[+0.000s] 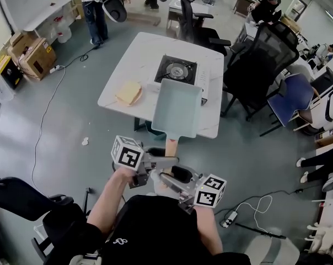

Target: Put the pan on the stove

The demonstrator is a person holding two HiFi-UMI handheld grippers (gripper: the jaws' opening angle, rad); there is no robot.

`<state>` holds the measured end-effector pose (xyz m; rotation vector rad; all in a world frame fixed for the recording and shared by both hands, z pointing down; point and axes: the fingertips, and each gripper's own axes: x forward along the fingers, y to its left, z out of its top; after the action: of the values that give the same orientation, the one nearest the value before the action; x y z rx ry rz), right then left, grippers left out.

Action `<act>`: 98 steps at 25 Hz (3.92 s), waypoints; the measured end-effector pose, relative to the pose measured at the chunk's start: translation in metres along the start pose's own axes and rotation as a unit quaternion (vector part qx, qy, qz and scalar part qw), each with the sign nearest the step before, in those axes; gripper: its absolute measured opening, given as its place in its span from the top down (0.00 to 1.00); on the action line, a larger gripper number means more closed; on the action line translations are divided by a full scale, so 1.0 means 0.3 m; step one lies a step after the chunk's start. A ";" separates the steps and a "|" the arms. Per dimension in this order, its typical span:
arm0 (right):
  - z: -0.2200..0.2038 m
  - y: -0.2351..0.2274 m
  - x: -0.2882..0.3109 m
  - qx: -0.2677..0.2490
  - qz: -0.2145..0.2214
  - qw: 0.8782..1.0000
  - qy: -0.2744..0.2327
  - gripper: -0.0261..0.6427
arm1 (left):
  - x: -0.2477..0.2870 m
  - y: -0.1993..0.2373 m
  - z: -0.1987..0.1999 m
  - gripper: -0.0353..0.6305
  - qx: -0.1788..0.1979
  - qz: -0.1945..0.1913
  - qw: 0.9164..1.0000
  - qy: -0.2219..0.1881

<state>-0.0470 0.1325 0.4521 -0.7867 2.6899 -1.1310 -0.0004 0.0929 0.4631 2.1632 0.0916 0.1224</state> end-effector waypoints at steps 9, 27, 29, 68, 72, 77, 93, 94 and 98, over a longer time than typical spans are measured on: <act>0.055 -0.094 0.028 0.007 -0.006 1.000 -0.001 0.64 | 0.022 0.082 0.072 0.59 -0.006 -0.002 1.000 0.005; 0.190 -0.277 0.122 0.024 -0.014 1.000 0.005 0.64 | 0.035 0.252 0.246 0.59 -0.024 -0.005 1.000 0.010; 0.206 -0.296 0.131 0.025 -0.016 1.000 0.006 0.64 | 0.037 0.269 0.265 0.59 -0.026 -0.004 1.000 0.011; 0.449 -0.696 0.308 0.058 -0.018 0.998 0.030 0.65 | 0.074 0.648 0.594 0.59 -0.057 0.003 0.998 0.005; 0.465 -0.731 0.325 0.062 -0.019 0.997 0.032 0.65 | 0.076 0.682 0.617 0.59 -0.061 0.005 0.998 0.007; 0.479 -0.775 0.341 0.065 -0.020 0.997 0.036 0.64 | 0.081 0.725 0.640 0.59 -0.065 0.006 0.998 0.007; 0.511 -0.868 0.385 0.061 -0.028 0.996 0.059 0.65 | 0.085 0.815 0.696 0.59 -0.064 0.000 0.998 0.008; 0.512 -0.873 0.387 0.061 -0.028 0.996 0.060 0.64 | 0.086 0.819 0.698 0.59 -0.066 0.000 0.998 0.009; 0.512 -0.886 0.395 0.060 -0.031 0.996 0.062 0.64 | 0.085 0.834 0.702 0.59 -0.064 0.000 0.998 0.011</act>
<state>0.0084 -0.1805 0.5375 -0.8109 2.6810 -1.3863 0.0558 -0.2173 0.5542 2.0348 0.0945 0.1480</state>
